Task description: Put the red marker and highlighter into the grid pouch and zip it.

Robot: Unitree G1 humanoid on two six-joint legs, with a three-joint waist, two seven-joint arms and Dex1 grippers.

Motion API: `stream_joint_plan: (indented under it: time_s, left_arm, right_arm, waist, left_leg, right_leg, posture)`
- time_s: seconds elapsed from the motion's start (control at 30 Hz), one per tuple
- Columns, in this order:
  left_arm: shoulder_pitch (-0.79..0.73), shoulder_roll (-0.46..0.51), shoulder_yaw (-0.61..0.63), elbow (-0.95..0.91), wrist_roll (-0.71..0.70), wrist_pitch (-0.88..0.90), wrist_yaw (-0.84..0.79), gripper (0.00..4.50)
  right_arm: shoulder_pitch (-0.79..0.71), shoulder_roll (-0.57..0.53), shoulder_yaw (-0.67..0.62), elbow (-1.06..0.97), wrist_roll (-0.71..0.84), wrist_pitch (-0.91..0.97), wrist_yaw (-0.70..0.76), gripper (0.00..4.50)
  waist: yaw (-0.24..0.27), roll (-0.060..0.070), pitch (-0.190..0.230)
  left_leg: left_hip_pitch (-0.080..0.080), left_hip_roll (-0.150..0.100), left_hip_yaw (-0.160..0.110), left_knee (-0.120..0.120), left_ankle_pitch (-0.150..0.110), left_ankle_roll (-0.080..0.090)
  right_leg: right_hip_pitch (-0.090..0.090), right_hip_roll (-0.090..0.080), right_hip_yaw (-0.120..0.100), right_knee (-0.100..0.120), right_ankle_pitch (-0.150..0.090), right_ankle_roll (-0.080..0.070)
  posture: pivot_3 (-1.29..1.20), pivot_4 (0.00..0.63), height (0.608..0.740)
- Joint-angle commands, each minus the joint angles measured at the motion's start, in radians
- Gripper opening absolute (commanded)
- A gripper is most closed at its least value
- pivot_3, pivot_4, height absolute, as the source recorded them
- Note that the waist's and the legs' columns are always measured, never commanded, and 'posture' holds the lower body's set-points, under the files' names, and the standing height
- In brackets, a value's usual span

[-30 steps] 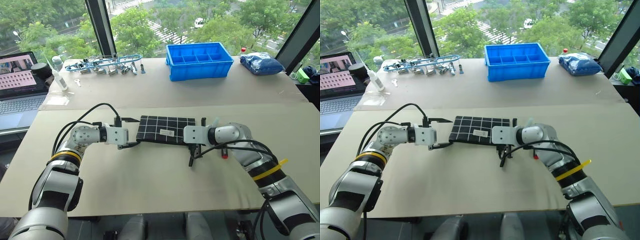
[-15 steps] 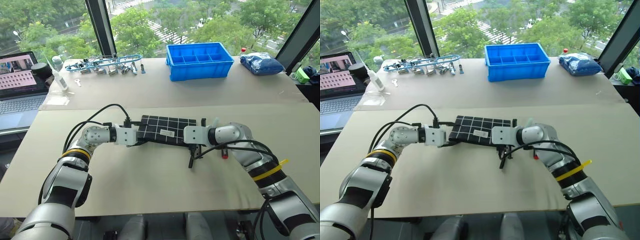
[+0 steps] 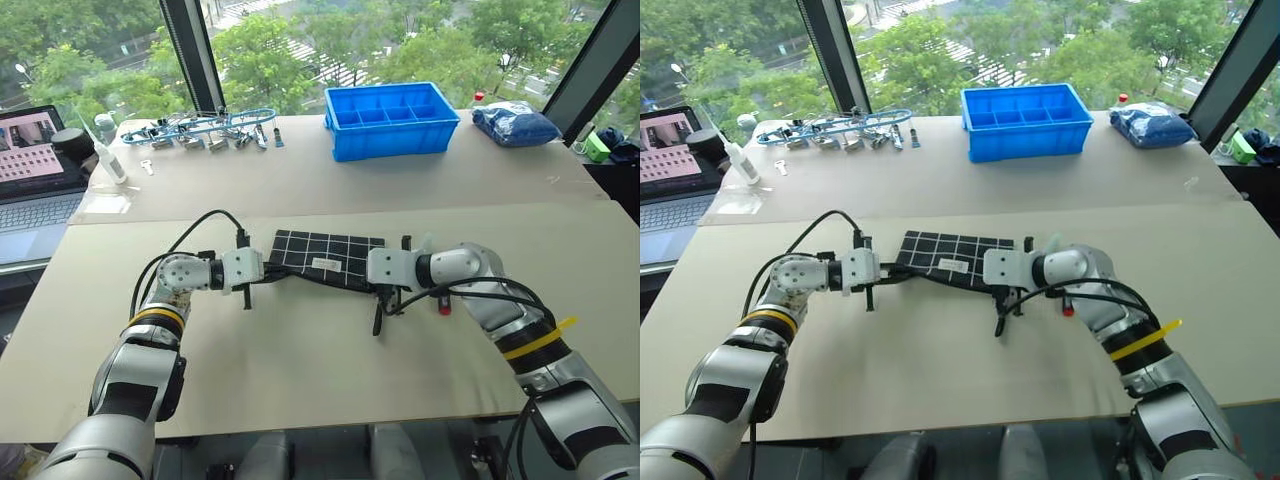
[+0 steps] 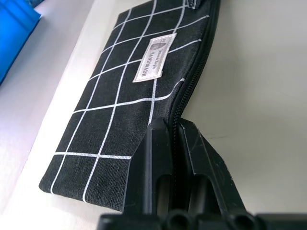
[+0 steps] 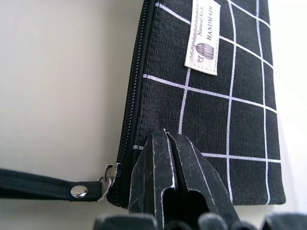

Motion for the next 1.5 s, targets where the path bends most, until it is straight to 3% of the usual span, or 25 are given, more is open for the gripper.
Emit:
stream_joint_plan:
  time_s: [0.03,0.13,0.23,0.43,0.6,0.77,0.93,1.03,1.37,1.5]
  left_arm:
    - [0.05,0.012,0.045,-0.102,-0.091,0.118,-0.064,0.04]
    - [0.109,0.024,0.071,-0.206,-0.135,0.222,-0.06,0.0]
    - [0.171,0.021,0.118,-0.356,-0.202,0.379,-0.002,0.0]
    - [0.27,0.0,0.177,-0.698,-0.3,0.721,0.176,0.0]
    - [0.307,-0.008,0.196,-0.906,-0.345,0.938,0.313,0.0]
    - [0.318,-0.005,0.164,-0.989,-0.301,1.01,0.391,0.0]
    - [0.314,-0.011,0.143,-0.999,-0.281,1.023,0.423,0.0]
    - [0.323,-0.01,0.127,-1.003,-0.268,1.017,0.425,0.0]
    - [0.35,-0.023,0.12,-1.047,-0.274,1.031,0.444,0.0]
    - [0.353,-0.03,0.118,-1.047,-0.267,1.029,0.454,0.0]
  right_arm:
    - [-0.12,0.086,-0.18,0.008,0.181,0.194,-0.058,0.0]
    - [-0.227,0.108,-0.3,0.103,0.25,0.295,-0.141,0.71]
    - [-0.335,0.097,-0.43,0.171,0.36,0.407,-0.174,1.7]
    - [-0.38,-0.009,-0.497,0.224,0.448,0.5,-0.129,3.8]
    - [-0.218,-0.085,-0.387,0.046,0.429,0.469,-0.051,3.8]
    - [-0.122,-0.049,-0.277,-0.067,0.364,0.427,-0.123,3.8]
    - [-0.139,0.051,-0.186,-0.009,0.252,0.373,-0.283,3.8]
    - [-0.19,0.106,-0.2,0.061,0.227,0.36,-0.374,3.8]
    - [-0.258,0.171,-0.219,0.192,0.213,0.312,-0.466,3.8]
    - [-0.267,0.191,-0.219,0.211,0.226,0.296,-0.453,2.83]
  waist:
    - [-0.007,0.0,0.0]
    - [-0.011,0.0,0.0]
    - [-0.006,0.0,0.0]
    - [-0.003,0.0,0.0]
    - [-0.006,0.0,0.0]
    - [-0.018,0.0,0.0]
    - [-0.015,0.001,0.0]
    - [-0.013,0.001,0.0]
    - [-0.014,0.001,0.0]
    - [-0.016,0.001,0.0]
  left_leg:
    - [-0.001,0.0,0.0,0.0,0.0,0.0]
    - [-0.006,0.0,0.0,0.001,0.003,-0.006]
    - [-0.007,0.0,-0.001,0.001,0.003,-0.006]
    - [-0.011,0.0,-0.002,0.0,0.003,-0.005]
    - [-0.012,0.0,-0.001,0.0,0.003,-0.005]
    - [-0.012,0.0,0.0,0.001,0.003,-0.006]
    - [-0.012,0.0,0.001,0.001,0.004,-0.007]
    - [-0.012,0.0,0.001,0.001,0.004,-0.007]
    - [-0.014,-0.001,0.001,0.001,0.005,-0.009]
    - [-0.014,-0.001,0.001,0.0,0.005,-0.009]
  right_leg:
    - [-0.002,0.0,0.0,0.001,0.0,0.0]
    - [-0.006,0.0,0.0,0.002,0.0,-0.001]
    - [-0.007,-0.001,0.0,0.001,0.0,-0.001]
    - [-0.011,-0.001,0.0,0.001,0.0,-0.001]
    - [-0.012,-0.001,0.0,0.002,0.0,-0.001]
    - [-0.012,-0.001,0.001,0.002,0.001,-0.001]
    - [-0.013,-0.001,0.002,0.002,0.001,-0.002]
    - [-0.013,-0.001,0.001,0.002,0.001,-0.002]
    - [-0.016,-0.002,0.002,0.002,0.002,-0.002]
    - [-0.017,-0.002,0.002,0.002,0.002,-0.002]
  posture:
    - [0.0,0.15,0.74]
    - [0.0,0.15,0.74]
    - [0.0,0.15,0.74]
    - [0.0,0.15,0.74]
    - [0.0,0.15,0.74]
    - [0.0,0.15,0.74]
    - [0.0,0.15,0.74]
    - [0.0,0.15,0.74]
    - [0.0,0.15,0.74]
    - [0.0,0.15,0.74]
